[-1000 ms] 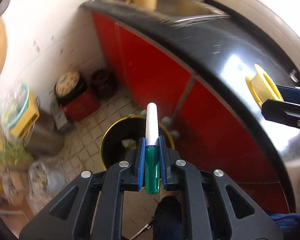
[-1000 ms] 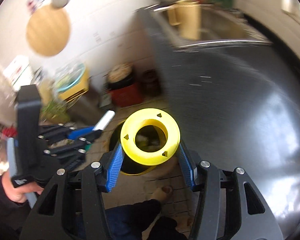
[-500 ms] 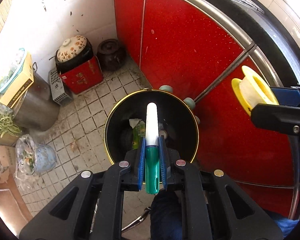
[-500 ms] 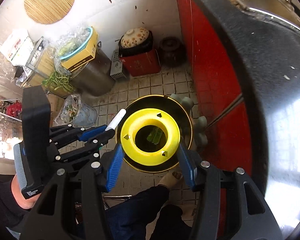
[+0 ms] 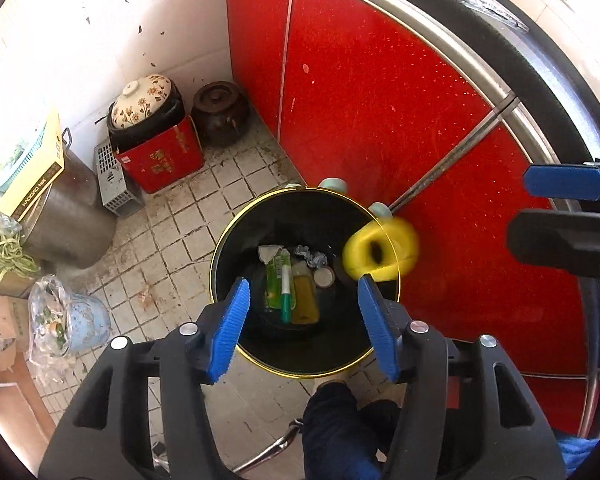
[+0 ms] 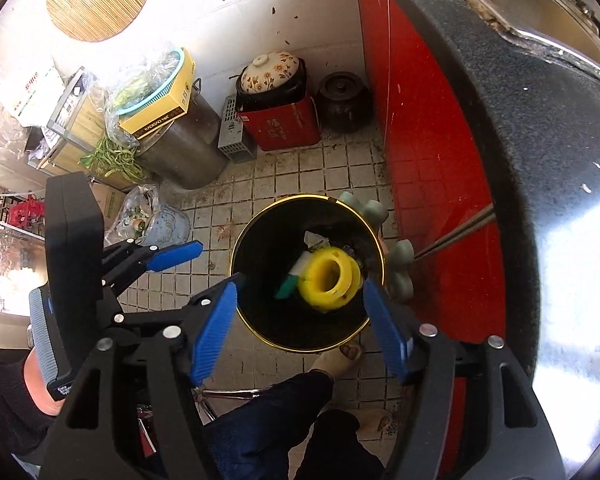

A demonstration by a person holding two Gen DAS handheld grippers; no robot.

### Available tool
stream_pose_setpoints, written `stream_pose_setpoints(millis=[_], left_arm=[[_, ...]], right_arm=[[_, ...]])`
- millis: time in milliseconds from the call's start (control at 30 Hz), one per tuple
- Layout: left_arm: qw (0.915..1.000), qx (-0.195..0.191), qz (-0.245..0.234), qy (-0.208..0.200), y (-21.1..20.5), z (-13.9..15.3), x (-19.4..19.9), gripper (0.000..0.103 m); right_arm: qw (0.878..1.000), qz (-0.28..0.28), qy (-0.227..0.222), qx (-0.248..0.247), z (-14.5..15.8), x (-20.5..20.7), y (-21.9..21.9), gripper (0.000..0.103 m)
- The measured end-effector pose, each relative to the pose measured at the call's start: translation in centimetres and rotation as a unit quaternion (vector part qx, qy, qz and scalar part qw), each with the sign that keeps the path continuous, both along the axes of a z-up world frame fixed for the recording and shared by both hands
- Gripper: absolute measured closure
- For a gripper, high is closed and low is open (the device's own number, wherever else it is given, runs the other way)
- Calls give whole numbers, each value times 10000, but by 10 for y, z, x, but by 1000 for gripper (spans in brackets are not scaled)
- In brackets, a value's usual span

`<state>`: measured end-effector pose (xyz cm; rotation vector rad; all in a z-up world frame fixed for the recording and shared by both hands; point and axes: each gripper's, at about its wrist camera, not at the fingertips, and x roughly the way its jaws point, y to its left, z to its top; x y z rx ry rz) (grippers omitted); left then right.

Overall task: Collect trash
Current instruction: 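Return both tools to the countertop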

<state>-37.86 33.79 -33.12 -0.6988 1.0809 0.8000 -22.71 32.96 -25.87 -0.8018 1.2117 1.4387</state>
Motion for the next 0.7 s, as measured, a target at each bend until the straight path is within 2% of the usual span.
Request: stream_pose_setpoints(millis=[133,200,267,400,467,533,600,633,700], left_arm=[[9998,123,-79,146,-8,13,0,28],[9994,274,-138,161,-14,29,2,17],[9986,467,-211,140,-21,49,8,11],[9954,794,-538,36,-42,91,36,7],[9923,916,-829,-72,-56,109,61,7],[9881,929,-1214,-190,-72,121,90,7],[9796,941,-1738,-362,-95,134,128,7],[9742,970,-1992,-434,-105,140,146,7],[9574,1068,-2621,-572,-134,153,186,7]], right_arm=[[9998,-151,-1,147,21,9,-12,31],[9993,-264,-17,274,36,20,-24,25],[9979,-463,-30,442,57,37,-45,22],[9910,-1003,-314,828,99,79,-99,17],[9826,-1466,-558,998,118,108,-138,15],[9728,-1952,-651,1062,128,134,-175,15],[9596,-2477,-731,1114,138,162,-214,15],[9502,-2776,-849,1130,142,176,-237,15],[9332,-3237,-1077,1131,150,196,-276,15]])
